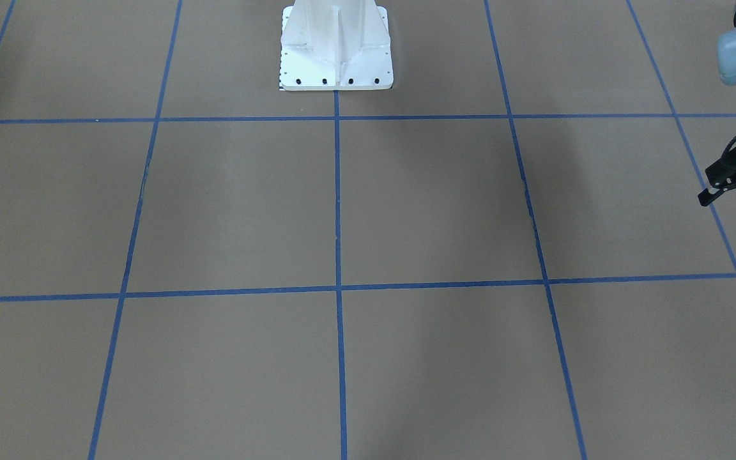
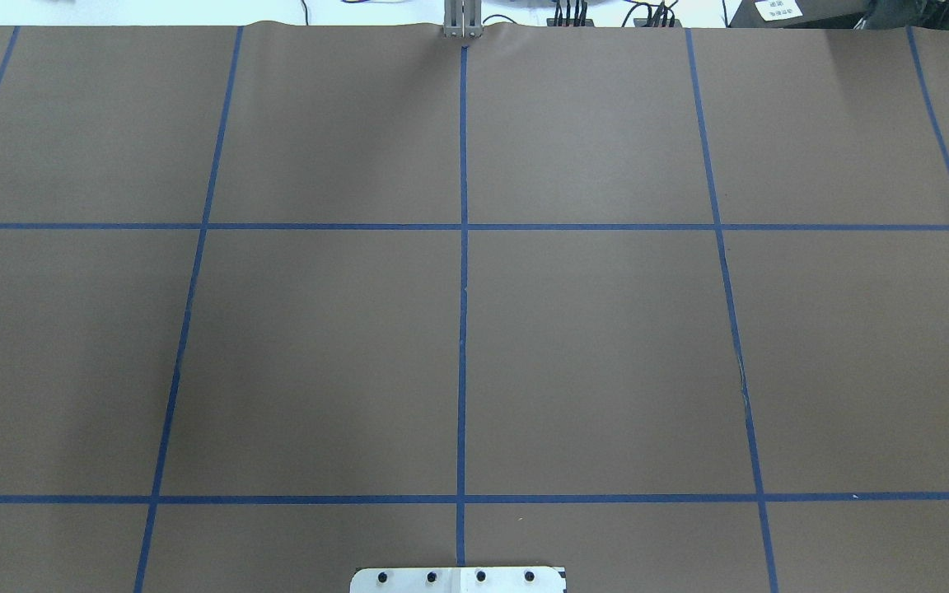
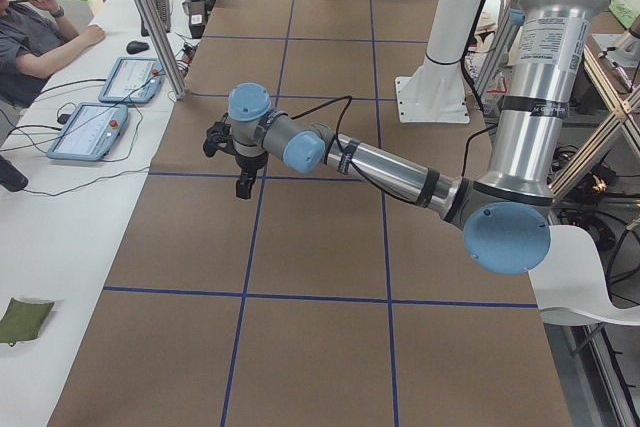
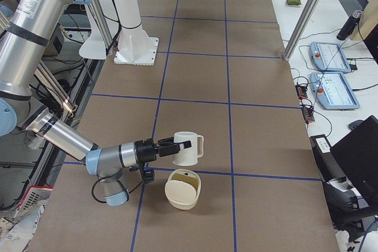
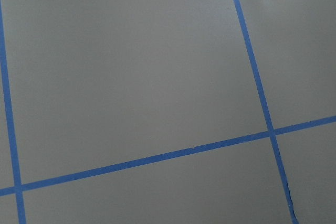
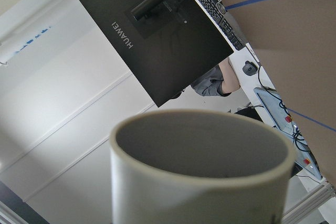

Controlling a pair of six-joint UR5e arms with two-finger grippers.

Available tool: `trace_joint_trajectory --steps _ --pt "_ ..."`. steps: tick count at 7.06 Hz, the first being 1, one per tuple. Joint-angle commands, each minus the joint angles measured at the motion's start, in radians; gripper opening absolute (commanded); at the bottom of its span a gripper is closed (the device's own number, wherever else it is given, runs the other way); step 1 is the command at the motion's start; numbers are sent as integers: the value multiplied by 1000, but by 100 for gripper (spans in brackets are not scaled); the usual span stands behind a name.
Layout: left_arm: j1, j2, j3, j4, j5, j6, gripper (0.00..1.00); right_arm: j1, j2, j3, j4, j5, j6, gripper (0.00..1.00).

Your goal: Left arm hands cup to right arm to dump lemon

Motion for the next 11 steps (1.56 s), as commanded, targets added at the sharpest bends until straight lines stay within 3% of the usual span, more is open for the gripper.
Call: trace_joint_trajectory --steps 1,2,4,7,8,10,11 --pt "0 2 -1 0 0 0 100 0 43 -2 1 12 -121 48" --pt "0 2 -1 0 0 0 100 0 46 8 1 18 -313 47" --pt "0 2 -1 1 -2 -2 100 3 34 12 0 190 -624 47" --pt "2 2 5 2 -2 -2 100 8 20 11 -3 347 -1090 46" --pt "3 2 8 2 0 -2 100 15 0 6 -17 448 -1242 47" --pt "6 2 13 2 0 0 100 214 1 11 -173 789 -1607 51" --pt "9 2 14 2 0 -2 100 289 11 12 -234 903 -1833 49"
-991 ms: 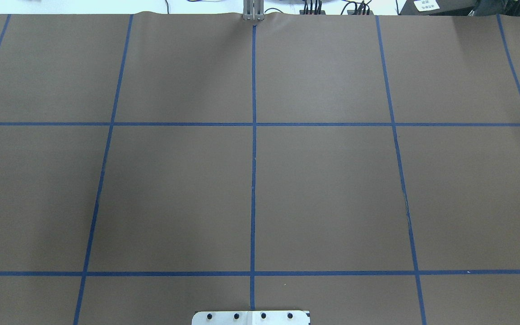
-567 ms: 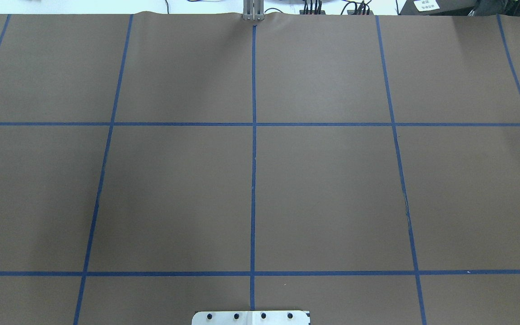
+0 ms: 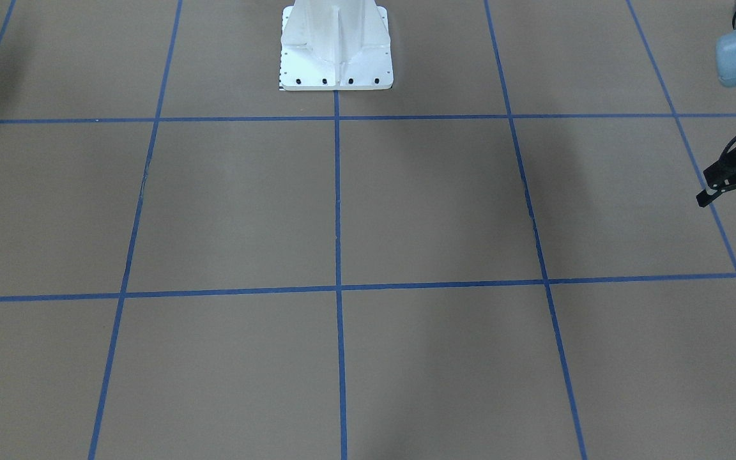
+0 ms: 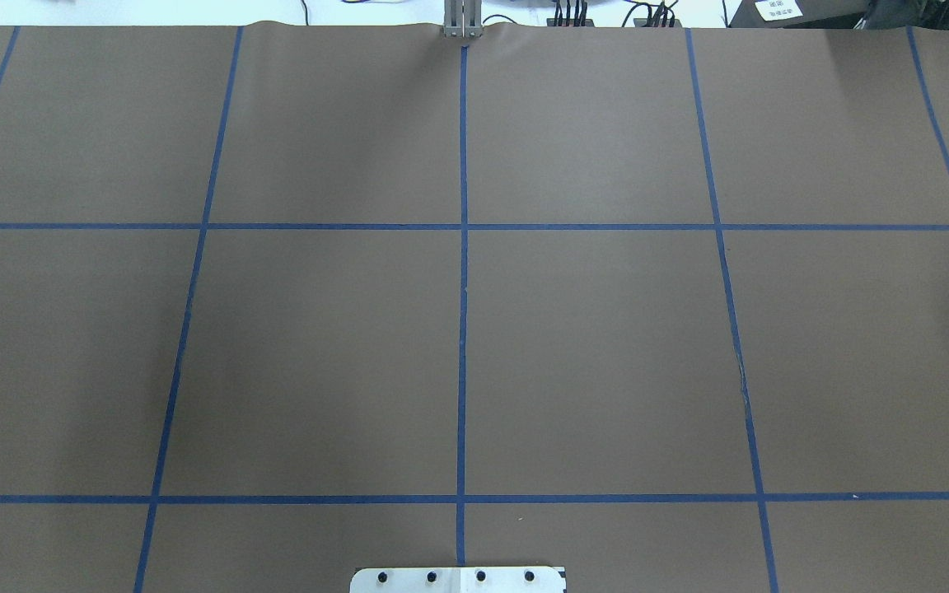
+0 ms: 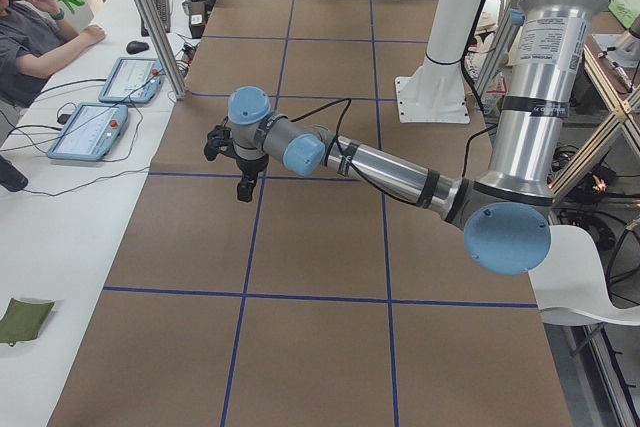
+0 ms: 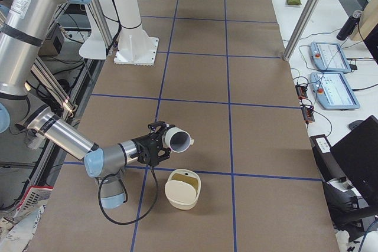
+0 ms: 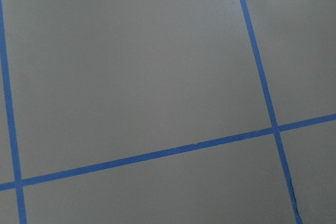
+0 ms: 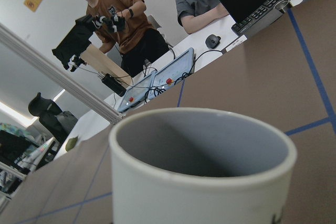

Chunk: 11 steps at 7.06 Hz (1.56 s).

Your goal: Left arm hands cup to right arm to dump lemon

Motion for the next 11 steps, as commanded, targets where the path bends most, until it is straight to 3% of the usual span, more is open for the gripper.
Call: trace_joint_trajectory --steps 1,2,4,5,7,9,11 --pt "4 0 7 0 0 -1 100 128 16 5 -116 218 -432 47" --pt "4 -2 10 -2 0 1 100 152 28 33 -177 245 -572 47" --pt "4 0 8 0 0 -1 100 166 35 229 -433 271 -674 48" --pt "4 -3 7 -2 0 -23 100 164 86 306 -563 271 -677 48" --pt "13 -20 -4 -2 0 -91 100 115 287 330 -806 253 -679 48" --pt "41 -58 -6 -2 2 -177 100 -50 488 322 -980 108 -679 48" --pt "97 -147 8 38 3 -314 100 -254 620 318 -1119 -139 -691 48"
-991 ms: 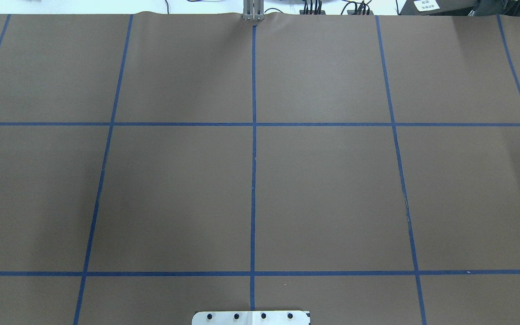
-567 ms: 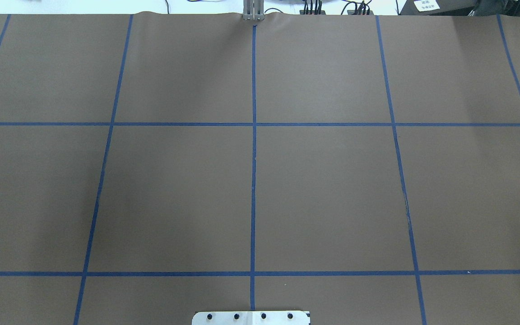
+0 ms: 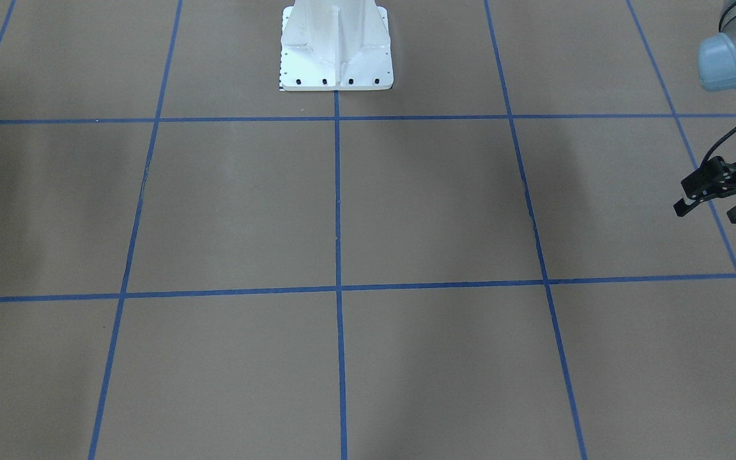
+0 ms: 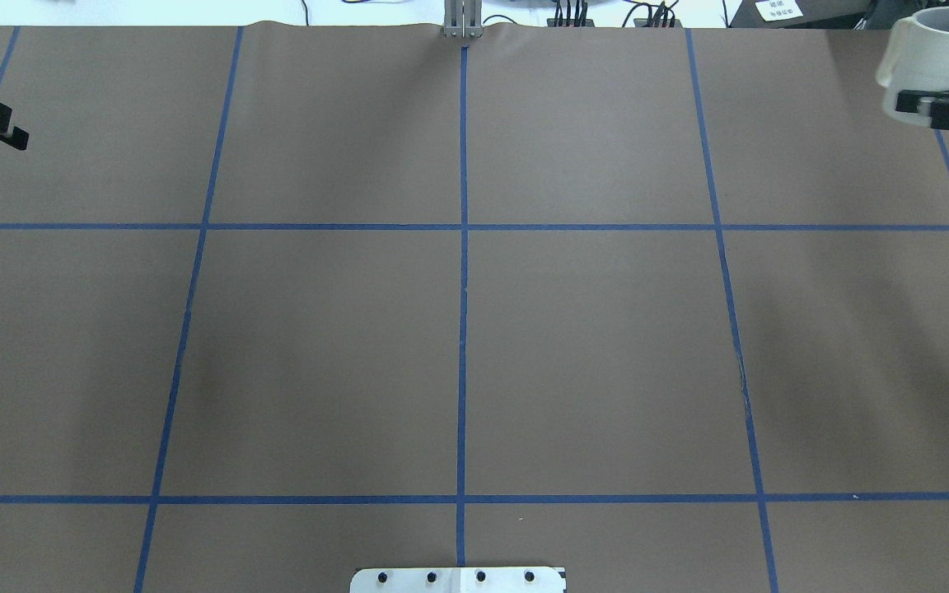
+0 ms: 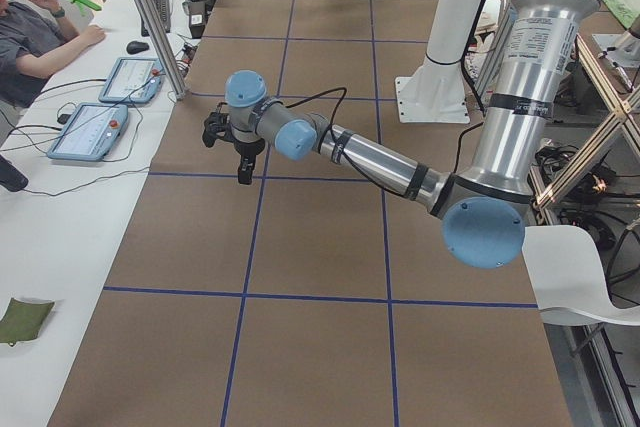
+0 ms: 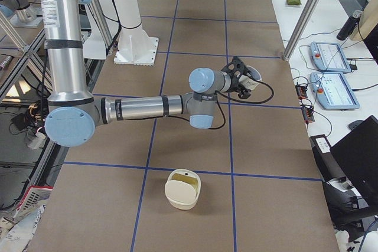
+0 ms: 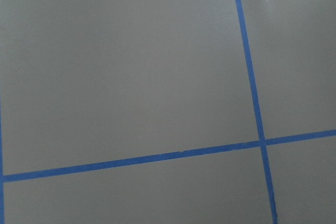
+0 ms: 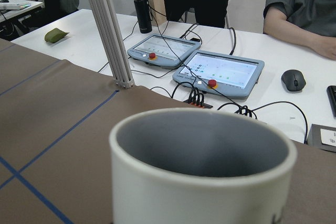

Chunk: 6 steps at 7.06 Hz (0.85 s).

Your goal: Left arm hands cup to right arm to dump lemon

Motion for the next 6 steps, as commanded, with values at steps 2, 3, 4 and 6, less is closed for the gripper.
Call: trace_joint_trajectory --steps 2,3,4,6 --pt "107 -171 53 62 -3 -253 100 -247 221 -15 -265 -311 -139 48" --pt "128 -234 73 61 -5 -368 100 -310 271 -31 -275 -416 -150 48" --pt "153 -323 110 61 -5 -467 100 -373 322 -51 -287 -508 -150 48" --pt "214 -525 275 49 -3 -616 100 -435 448 -113 -384 -625 -146 48"
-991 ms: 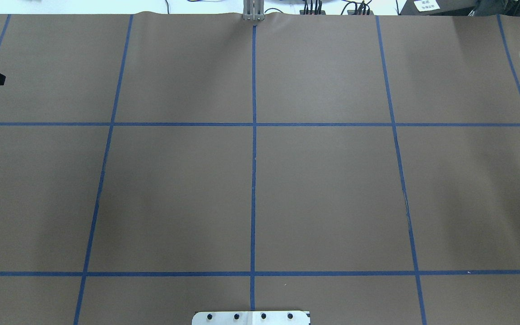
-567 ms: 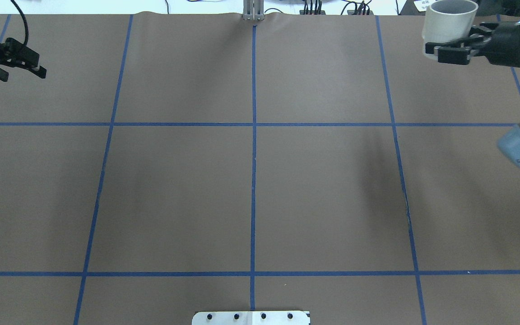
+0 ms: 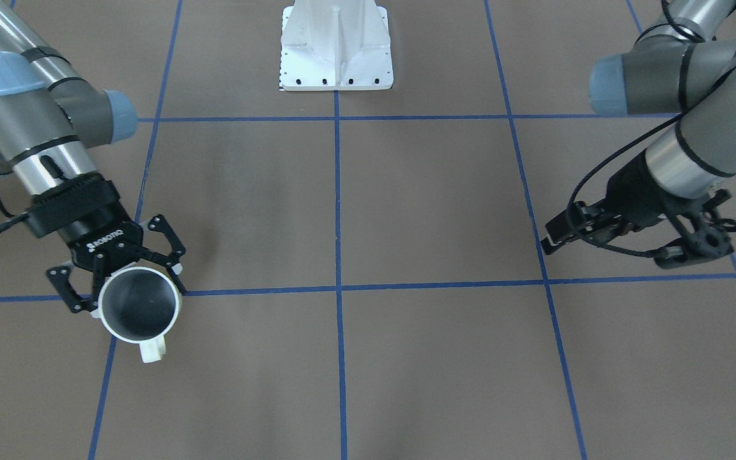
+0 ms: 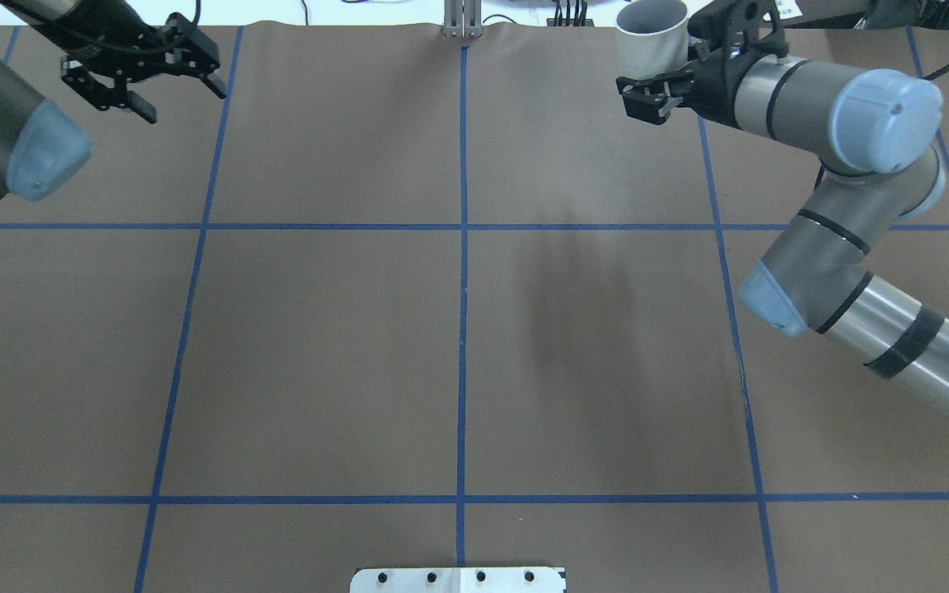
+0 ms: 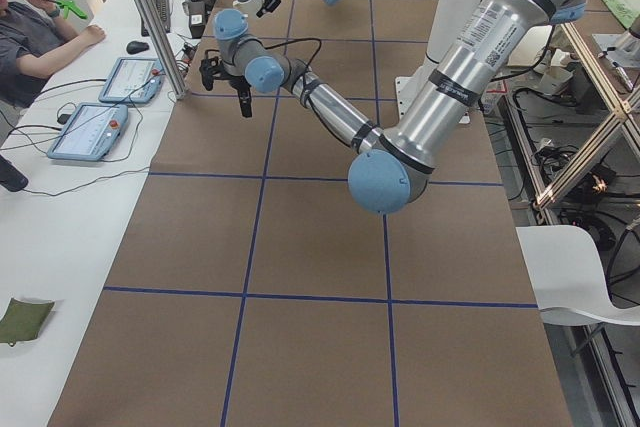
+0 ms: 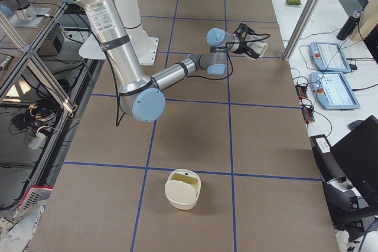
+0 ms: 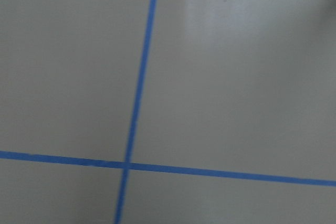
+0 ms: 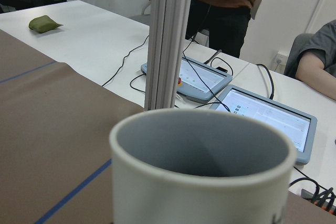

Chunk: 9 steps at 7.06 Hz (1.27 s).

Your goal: Left arm hands cup to right arm to dump lemon

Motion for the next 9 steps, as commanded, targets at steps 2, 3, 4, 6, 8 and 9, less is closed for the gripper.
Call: trace_joint_trajectory --steps 2,3,4,6,8,9 --pt "35 -291 276 -10 0 -169 100 -67 170 -134 -60 -125 3 48" --pt "37 -357 351 -10 0 -194 100 -104 187 -148 -62 -181 3 48" --pt "37 -382 369 -10 -1 -214 100 -160 189 -147 -62 -274 2 48" --pt "54 -398 367 -40 -4 -274 100 -242 201 -150 -65 -385 0 48" --pt "104 -395 369 -157 -15 -393 100 -273 238 -154 -131 -447 -1 48" --pt "130 -395 367 -188 -15 -438 100 -276 243 -154 -136 -455 -18 48"
